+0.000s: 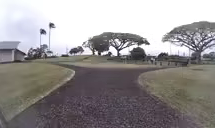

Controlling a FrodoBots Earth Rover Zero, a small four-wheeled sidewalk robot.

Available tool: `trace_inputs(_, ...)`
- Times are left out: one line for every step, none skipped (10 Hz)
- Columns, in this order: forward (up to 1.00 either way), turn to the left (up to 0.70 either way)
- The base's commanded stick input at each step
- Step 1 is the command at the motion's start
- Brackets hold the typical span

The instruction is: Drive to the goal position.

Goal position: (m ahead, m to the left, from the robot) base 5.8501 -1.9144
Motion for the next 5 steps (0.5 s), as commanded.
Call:
trace_inputs(0.7,0.0)
trace_inputs(0.7,0.0)
trace_inputs(0.7,0.0)
trace_inputs(0.7,0.0)
trace_inputs(0.7,0.0)
